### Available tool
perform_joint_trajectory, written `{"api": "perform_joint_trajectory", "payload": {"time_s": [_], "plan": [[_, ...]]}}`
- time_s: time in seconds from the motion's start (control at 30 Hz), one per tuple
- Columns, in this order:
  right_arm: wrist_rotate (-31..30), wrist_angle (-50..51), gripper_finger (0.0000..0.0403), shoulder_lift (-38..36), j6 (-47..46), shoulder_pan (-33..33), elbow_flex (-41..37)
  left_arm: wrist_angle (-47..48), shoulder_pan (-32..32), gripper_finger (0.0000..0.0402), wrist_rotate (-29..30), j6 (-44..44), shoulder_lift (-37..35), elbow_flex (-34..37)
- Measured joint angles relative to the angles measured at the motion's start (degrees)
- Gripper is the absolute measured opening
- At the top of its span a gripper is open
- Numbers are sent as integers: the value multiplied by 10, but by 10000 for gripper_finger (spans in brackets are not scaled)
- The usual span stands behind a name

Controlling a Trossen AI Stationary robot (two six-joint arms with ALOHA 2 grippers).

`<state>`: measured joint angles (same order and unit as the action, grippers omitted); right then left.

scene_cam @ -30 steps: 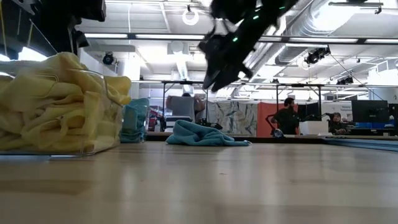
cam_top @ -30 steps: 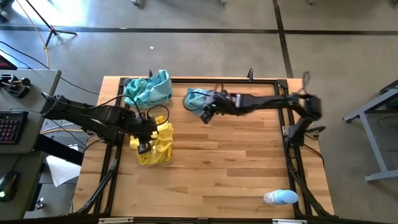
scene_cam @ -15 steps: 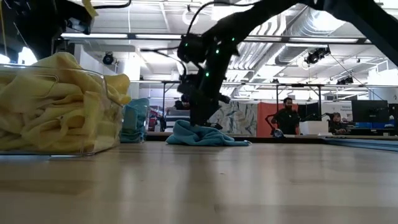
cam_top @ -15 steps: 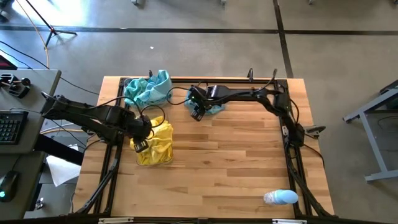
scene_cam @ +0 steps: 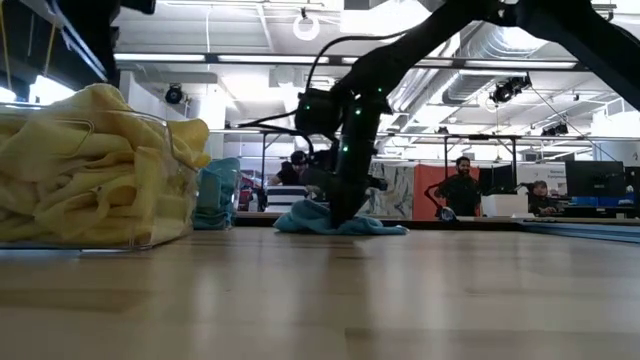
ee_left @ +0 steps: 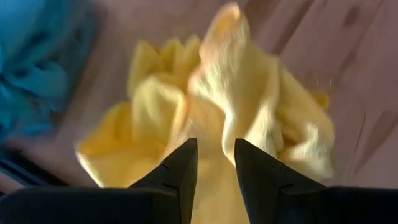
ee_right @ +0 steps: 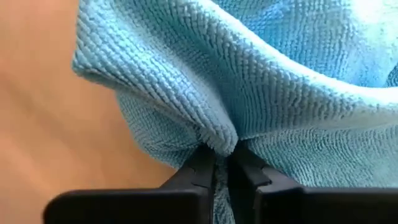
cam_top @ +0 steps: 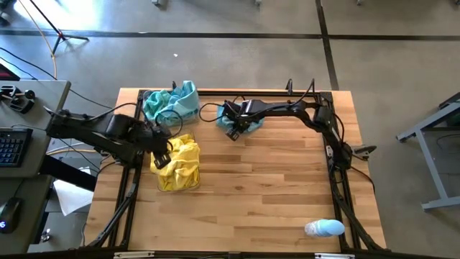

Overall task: Sort microfiber towel by color & place in baskets
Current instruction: Put the blue microfiber cloth into the top transparent bin

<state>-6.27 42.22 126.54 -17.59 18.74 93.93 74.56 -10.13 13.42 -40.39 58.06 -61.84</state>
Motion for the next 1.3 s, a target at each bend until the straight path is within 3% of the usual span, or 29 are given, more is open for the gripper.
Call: {"api": "perform_joint_trajectory", "payload": {"time_s": [0.13,0.43,0.6,0.7,0.87,1.0,1.1,1.3], "plan": [[-13,24,23,-30,-1,-21,-5,-31,0,97,42,0,-10,-3],[-121,80,11,-184,23,-72,-3,-173,1,98,201,65,-7,-3],[-126,83,4,-263,26,-91,-3,-283,29,124,131,164,-4,-3],[-122,75,4,-297,27,-102,-3,-356,50,155,123,229,5,-3],[-79,41,2,-315,64,-119,-3,-516,82,213,120,331,37,-3],[-45,-8,2,-316,103,-134,-3,-614,97,246,82,371,80,-3],[-38,-43,2,-316,132,-146,-3,-633,103,254,48,365,117,-9],[-21,-116,1,-316,179,-166,-3,-628,105,255,48,374,180,-33]]}}
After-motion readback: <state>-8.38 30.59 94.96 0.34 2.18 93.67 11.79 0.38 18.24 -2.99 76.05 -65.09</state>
